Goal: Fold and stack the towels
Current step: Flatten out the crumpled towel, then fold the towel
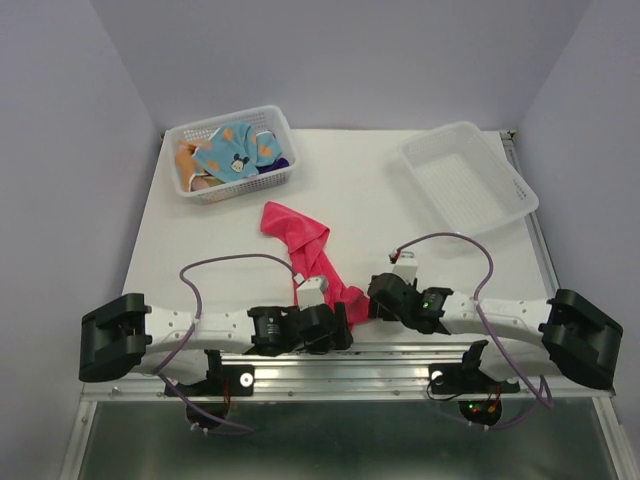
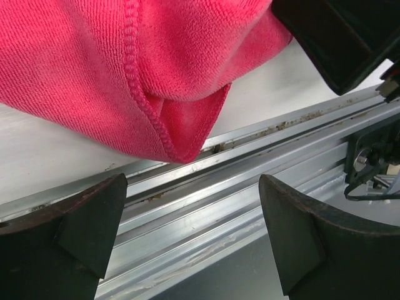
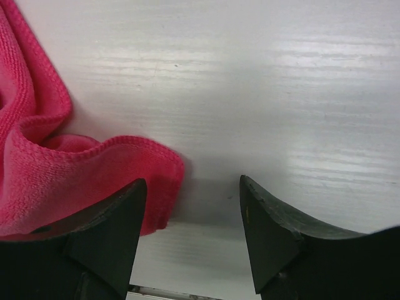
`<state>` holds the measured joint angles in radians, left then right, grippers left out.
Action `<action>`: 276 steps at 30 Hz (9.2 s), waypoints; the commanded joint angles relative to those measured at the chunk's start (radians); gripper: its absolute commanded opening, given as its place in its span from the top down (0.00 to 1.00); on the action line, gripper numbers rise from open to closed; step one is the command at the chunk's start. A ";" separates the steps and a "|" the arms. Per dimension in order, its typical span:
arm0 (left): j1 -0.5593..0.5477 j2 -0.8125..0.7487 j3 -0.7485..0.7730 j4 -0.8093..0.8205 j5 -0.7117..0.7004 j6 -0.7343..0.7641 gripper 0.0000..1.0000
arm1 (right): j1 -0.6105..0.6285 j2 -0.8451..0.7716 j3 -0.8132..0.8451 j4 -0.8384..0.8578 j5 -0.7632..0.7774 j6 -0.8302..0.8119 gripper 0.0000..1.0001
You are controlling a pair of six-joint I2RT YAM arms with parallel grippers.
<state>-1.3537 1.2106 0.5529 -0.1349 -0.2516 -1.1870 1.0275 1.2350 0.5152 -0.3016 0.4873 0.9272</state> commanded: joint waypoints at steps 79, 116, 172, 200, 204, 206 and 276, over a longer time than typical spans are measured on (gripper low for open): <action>0.041 0.681 0.555 0.299 -0.117 0.751 0.15 | -0.475 0.130 0.233 0.248 -0.243 -0.188 0.99; 0.030 0.088 0.377 0.253 -0.432 0.762 1.00 | -0.477 -0.081 0.294 0.145 -0.102 -0.229 0.99; 0.031 -0.359 1.064 0.136 0.080 1.034 1.00 | -0.475 -0.246 1.454 -0.245 -0.846 -0.355 0.99; 0.062 -0.330 0.812 0.366 -0.487 1.276 1.00 | -0.477 -0.207 1.195 -0.084 -0.264 -0.473 0.99; 0.253 -0.269 0.768 0.370 -0.352 1.221 1.00 | -0.477 -0.192 1.068 0.062 -0.179 -0.501 0.99; 0.371 -0.232 0.769 0.356 -0.234 1.185 1.00 | -0.477 -0.174 1.047 0.091 -0.162 -0.513 0.99; 0.791 -0.259 -0.195 0.781 0.307 0.719 1.00 | -0.678 -0.431 0.059 0.121 -0.604 -0.131 0.99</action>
<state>-0.5415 0.9871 0.3916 0.5728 0.0662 -0.4145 0.3500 0.8772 0.6212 -0.1493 -0.0948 0.7246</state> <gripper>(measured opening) 0.040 0.015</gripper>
